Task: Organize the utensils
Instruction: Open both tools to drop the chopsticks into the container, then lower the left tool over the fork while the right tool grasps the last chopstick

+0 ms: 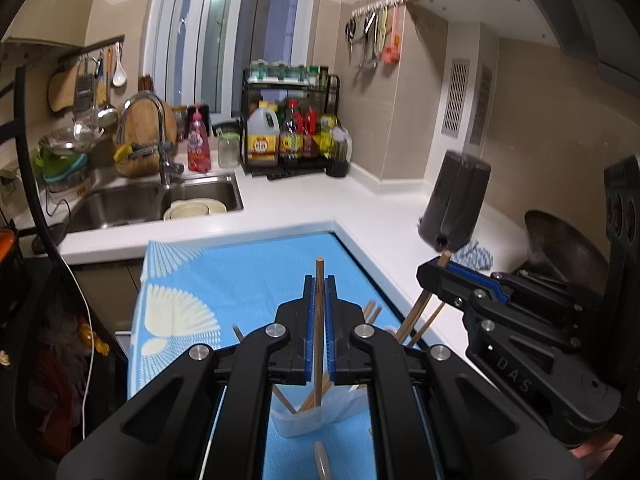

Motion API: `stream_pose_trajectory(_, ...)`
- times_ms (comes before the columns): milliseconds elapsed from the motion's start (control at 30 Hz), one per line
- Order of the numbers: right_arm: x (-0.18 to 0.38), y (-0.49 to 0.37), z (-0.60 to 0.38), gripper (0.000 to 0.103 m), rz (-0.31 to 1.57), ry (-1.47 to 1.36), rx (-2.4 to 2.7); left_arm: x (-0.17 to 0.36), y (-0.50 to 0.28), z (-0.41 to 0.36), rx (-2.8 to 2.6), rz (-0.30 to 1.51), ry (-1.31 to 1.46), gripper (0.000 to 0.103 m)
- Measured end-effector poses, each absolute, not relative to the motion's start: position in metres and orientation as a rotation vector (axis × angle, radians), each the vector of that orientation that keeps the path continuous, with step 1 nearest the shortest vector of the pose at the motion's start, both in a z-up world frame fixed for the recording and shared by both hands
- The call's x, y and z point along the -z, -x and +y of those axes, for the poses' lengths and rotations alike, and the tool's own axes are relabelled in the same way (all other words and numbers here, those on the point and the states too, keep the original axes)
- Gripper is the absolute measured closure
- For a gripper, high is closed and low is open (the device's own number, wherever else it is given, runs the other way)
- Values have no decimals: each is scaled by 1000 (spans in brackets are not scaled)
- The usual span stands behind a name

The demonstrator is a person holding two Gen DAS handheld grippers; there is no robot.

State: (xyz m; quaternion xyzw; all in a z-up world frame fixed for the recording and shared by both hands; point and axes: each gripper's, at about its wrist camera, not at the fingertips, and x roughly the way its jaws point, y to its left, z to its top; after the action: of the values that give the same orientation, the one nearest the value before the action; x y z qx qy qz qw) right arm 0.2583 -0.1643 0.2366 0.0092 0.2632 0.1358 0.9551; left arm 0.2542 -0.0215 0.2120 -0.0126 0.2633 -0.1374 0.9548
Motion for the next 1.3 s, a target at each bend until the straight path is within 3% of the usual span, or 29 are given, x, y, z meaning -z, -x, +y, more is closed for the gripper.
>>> stream_pose_trajectory(67,-227,-260,-166,92,554,-22,-269,-201,-254,-22,295,555,16,98)
stream_pose_trajectory(133,-223,-258,-170,80,565,-29,-251,-195,-253,-23,289,574,3,97)
stream_pose_trajectory(167,-223,-257,-173,71,562,-36,-247,-196,-252,-22,284,576,4,89)
stream_pose_trajectory(233,-227,-249,-178,68,546,-40,-236,-205,-242,-15,278,544,19,78)
stream_pose_trajectory(500,-245,-181,-194,55,418,-7,-171,-223,-171,-8,215,413,-3,77)
stream_pose_trajectory(1033,-135,-62,-215,64,445,-40,-121,-85,-64,4,108,499,83,77)
stream_pose_trajectory(1300,-70,-31,-206,70,536,-53,-163,-28,-37,-1,96,547,81,87)
